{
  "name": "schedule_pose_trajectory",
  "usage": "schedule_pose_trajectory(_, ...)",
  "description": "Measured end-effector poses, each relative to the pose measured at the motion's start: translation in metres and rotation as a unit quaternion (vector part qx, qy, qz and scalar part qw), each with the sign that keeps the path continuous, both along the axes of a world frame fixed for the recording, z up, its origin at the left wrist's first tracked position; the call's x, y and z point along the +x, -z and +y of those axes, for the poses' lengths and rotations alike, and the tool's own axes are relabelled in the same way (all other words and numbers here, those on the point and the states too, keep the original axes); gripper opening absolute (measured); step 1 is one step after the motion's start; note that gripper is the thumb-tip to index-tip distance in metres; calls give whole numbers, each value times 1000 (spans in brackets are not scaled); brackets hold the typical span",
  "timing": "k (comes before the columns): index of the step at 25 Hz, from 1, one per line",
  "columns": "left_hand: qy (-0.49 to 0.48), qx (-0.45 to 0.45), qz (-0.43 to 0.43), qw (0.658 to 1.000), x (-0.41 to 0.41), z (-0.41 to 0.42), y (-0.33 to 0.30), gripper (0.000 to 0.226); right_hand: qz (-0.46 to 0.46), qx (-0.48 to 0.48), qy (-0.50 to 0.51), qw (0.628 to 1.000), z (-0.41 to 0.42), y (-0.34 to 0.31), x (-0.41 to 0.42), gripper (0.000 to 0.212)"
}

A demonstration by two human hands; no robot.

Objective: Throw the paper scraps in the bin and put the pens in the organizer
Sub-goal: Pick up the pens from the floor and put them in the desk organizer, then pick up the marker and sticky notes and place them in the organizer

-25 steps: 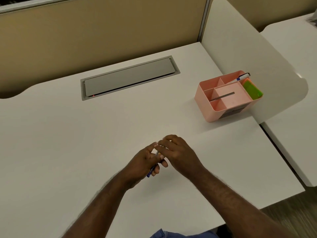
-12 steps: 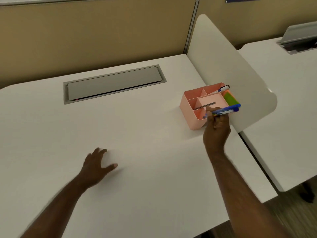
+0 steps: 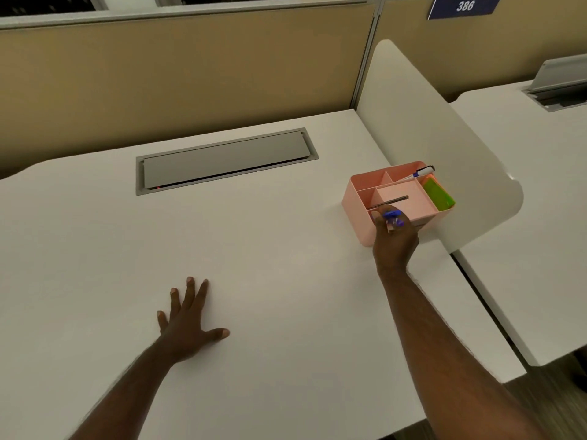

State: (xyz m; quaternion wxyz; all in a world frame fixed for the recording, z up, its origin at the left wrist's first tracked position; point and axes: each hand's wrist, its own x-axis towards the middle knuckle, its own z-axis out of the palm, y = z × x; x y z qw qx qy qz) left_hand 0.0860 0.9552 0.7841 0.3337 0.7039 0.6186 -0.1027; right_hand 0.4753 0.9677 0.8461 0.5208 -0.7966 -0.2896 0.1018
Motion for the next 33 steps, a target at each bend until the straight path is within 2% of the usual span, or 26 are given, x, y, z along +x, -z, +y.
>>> schedule_pose_trajectory(5,8,-9,-7,1000,-4,3,-4,103,-16,-17,-3,1000,-1,-9,6,41)
schedule_pose_trajectory(11,30,12,-11,999,-15,0,-9,97,-3,26,41,999,-41,-22,4,46)
schedule_pose_trajectory(17,44,25,-86,995,-19,-25,-25,87,11,17,15,1000,-146,-10,-48,38)
schedule_pose_trajectory(21,136,64,-139,979,-27,-56,-33,84,-33,-12,-15,999,-240,0,-116,43)
schedule_pose_trajectory(25,281,108,-213,930,-21,-103,-44,84,-86,-79,19,993,-346,13,-187,49)
schedule_pose_trajectory(28,378,101,-222,893,-16,-163,-49,83,-89,-147,76,982,-425,21,-235,55)
schedule_pose_trajectory(33,544,68,-225,806,-1,-261,-37,83,-61,-204,192,958,-551,39,-312,60)
